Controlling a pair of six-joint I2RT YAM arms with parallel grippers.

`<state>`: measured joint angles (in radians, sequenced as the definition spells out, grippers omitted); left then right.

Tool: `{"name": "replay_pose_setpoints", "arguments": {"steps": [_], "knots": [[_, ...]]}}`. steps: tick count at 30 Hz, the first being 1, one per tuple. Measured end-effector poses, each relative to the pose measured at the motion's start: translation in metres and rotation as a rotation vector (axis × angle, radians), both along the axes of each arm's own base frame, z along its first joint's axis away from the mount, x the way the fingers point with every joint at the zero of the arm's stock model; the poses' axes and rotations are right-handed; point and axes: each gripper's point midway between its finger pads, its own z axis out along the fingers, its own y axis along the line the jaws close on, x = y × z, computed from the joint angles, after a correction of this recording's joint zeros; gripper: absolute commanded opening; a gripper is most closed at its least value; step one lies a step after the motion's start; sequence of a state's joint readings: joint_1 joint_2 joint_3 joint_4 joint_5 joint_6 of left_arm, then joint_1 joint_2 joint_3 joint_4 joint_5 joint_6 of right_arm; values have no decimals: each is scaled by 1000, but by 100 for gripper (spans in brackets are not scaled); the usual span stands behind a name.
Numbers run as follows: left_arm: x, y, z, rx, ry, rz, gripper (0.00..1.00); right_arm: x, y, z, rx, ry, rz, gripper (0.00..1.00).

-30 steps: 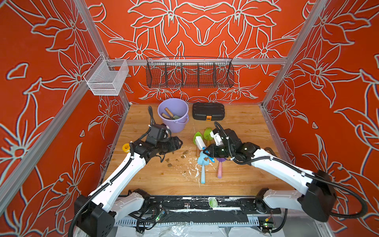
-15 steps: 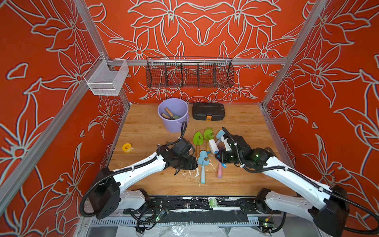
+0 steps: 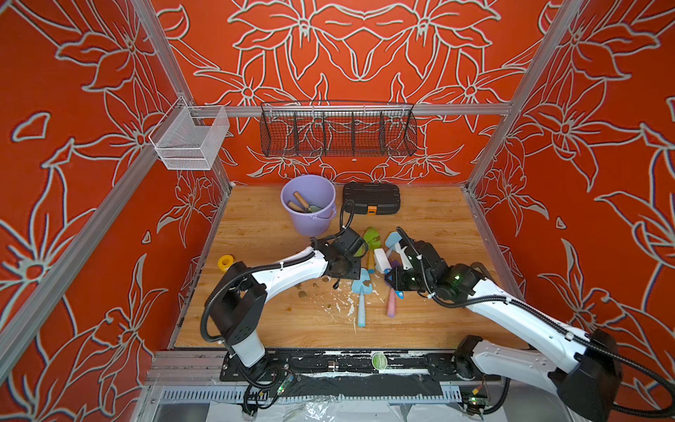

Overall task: Brush the soil off the hand trowel and place it into the bucket
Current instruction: Pick up the hand trowel from the center of the board.

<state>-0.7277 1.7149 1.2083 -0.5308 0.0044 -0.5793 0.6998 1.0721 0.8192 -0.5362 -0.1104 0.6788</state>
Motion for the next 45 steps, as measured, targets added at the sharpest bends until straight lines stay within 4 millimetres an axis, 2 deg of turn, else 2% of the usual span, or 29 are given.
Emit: {"name": "replay_pose_setpoints", "arguments": {"steps": [4,7,10,16,22,27,31,33,36,39,42,44,45], "knots": [[14,8,-19,27,37,31,49,3,1,1,7,-9,-2,0],[22,11,-24,29,49,42,48,6,3,0,9,-12,-3,0],[28,7,-27,23,55,35,46,8,5,-2,5,-11,1,0],[25,1,-39,16,97,14,42,11,7,-6,3,-5,6,0],[24,1,-41,17,103,12,35,13,8,-5,11,-12,6,0],[24,2,-45,25,108,11,36,13,10,-3,24,-10,13,0],[22,4,-59,50,131,12,36,13,11,-4,24,-9,14,0],[25,2,-58,48,121,12,36,13,11,-4,23,-8,14,0],[26,2,-59,51,120,12,31,14,12,-4,25,-9,14,0],[27,3,-59,54,117,10,18,15,13,-4,31,-10,17,0],[27,4,-59,61,113,13,12,16,15,-4,38,-12,21,0],[27,5,-59,63,112,13,0,15,17,-4,41,-8,26,0],[27,5,-59,65,113,12,0,15,17,-5,41,-7,27,0]]}}
